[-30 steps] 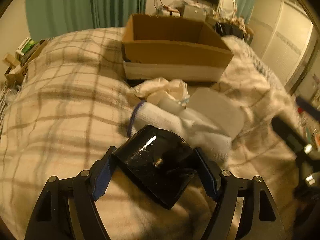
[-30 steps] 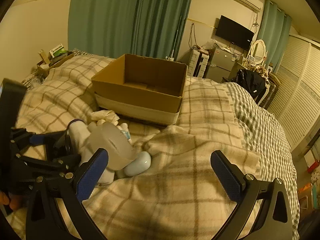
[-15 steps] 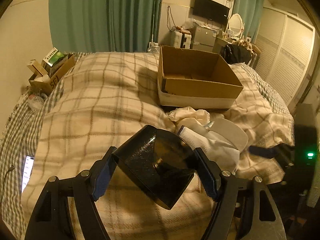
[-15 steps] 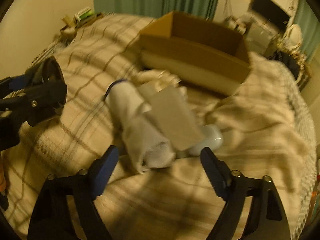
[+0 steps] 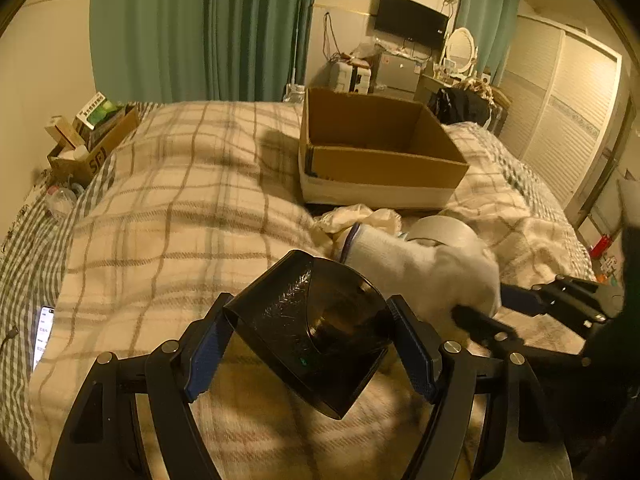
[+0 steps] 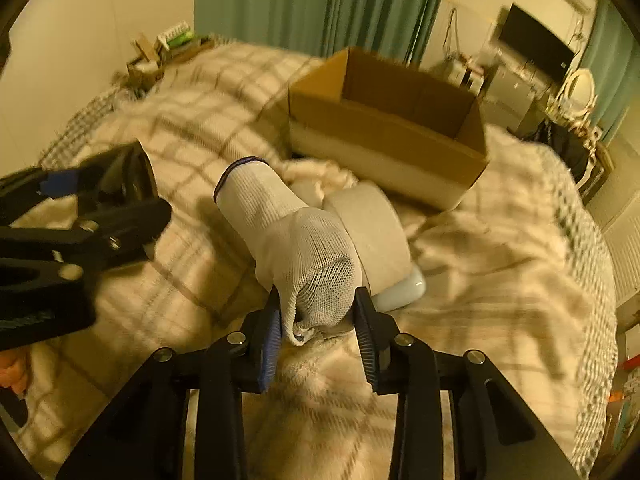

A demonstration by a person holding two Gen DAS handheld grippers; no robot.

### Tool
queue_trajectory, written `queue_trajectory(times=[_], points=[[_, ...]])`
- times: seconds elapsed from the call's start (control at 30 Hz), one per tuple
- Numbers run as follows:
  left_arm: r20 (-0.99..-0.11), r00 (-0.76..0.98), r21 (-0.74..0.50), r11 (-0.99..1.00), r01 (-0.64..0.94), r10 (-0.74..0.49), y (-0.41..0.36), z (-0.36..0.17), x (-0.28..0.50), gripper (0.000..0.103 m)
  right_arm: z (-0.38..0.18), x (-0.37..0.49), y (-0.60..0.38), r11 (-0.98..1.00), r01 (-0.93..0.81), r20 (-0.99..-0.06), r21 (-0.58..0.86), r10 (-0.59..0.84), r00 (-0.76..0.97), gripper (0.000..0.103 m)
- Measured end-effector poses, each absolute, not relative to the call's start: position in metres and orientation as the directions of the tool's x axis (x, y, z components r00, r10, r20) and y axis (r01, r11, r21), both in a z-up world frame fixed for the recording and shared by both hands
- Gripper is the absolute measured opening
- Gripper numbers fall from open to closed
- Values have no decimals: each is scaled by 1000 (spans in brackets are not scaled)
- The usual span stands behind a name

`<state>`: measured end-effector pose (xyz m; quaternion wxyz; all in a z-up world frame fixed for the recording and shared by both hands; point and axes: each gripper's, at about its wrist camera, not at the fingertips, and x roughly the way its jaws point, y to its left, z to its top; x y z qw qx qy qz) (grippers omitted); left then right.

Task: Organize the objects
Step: 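Carry the black case and sock over the cardboard box and open both tools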

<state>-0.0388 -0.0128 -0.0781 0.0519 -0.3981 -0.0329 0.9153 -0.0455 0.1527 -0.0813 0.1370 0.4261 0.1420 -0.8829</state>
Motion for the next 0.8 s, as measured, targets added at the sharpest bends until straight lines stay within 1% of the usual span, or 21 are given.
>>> queue_trajectory(times=[0.2, 0.4, 0.63, 0.73, 0.8], points=[[-679, -722, -87, -991, -102, 134, -7, -45, -23, 78, -34, -23, 161, -929, 328, -717, -173, -110, -689, 32], [-623, -758, -106, -981, -163, 193, -2, 2, -25, 78, 25, -9, 168, -930, 290, -620, -224, -93, -779, 32], [-584, -770, -76, -962, -264, 257, 17, 60, -58, 78, 91, -25, 184, -933, 254, -517, -257, -89, -851, 32], [-584, -748, -109, -944, -312, 315, 26, 82, -88, 78, 114, -45, 189, -933, 246, -489, -261, -92, -867, 31], [-581, -750, -111, -944, -311, 316, 30, 91, -108, 78, 127, -63, 191, -934, 241, -477, -263, -91, -874, 31]])
